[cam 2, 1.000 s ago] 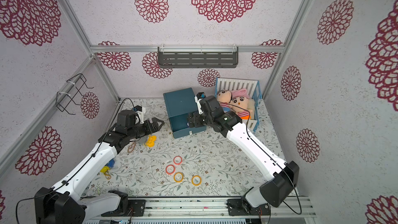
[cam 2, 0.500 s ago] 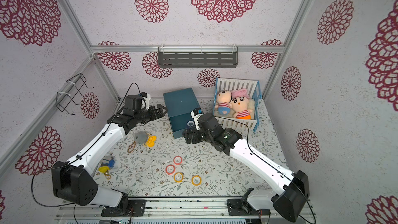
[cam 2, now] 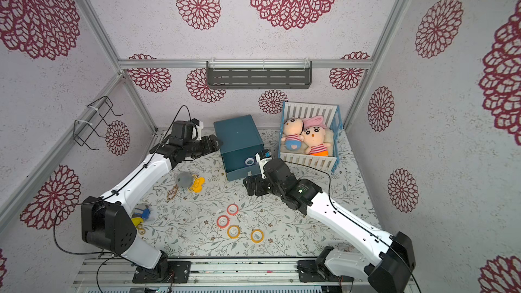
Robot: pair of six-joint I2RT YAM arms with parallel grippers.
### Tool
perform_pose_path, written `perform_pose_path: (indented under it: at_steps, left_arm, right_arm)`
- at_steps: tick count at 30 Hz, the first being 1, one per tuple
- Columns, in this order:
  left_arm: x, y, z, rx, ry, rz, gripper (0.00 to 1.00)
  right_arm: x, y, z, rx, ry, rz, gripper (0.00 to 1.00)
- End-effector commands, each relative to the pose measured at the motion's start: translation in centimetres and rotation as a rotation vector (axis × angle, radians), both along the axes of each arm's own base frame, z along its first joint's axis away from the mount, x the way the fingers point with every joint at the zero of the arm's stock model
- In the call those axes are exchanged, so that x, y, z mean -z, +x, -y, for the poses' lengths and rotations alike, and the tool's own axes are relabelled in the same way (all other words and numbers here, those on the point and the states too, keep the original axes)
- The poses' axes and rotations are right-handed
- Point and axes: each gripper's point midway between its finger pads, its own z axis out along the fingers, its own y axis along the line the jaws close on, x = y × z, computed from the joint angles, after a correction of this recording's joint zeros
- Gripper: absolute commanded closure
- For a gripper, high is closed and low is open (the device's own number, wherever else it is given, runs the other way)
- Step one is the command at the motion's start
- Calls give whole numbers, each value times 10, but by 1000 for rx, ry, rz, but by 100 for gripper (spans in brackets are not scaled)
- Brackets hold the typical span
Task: Place the transparent tape into the drawer according to color
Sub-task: Close the drawer in the storage box.
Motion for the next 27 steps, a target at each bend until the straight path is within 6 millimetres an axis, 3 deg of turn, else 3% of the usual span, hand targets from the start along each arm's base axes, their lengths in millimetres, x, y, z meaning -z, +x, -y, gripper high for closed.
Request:
perform_pose_path:
  at_steps: [1, 8, 18, 27]
  left_arm:
    - [-7, 1, 10, 29, -4, 15, 27]
    - [-3, 2, 19, 52, 1, 9, 47]
    - [4, 1, 21, 59, 7, -8, 54]
    - [5, 0, 22, 66, 12, -10, 55]
  right_arm:
    - [-20, 2, -1, 20, 62, 63, 14]
    - [-10, 3, -4, 27, 59, 84, 16]
    - [2, 16, -11, 50, 20, 150, 13]
    - [2, 29, -20, 70, 50, 209, 29]
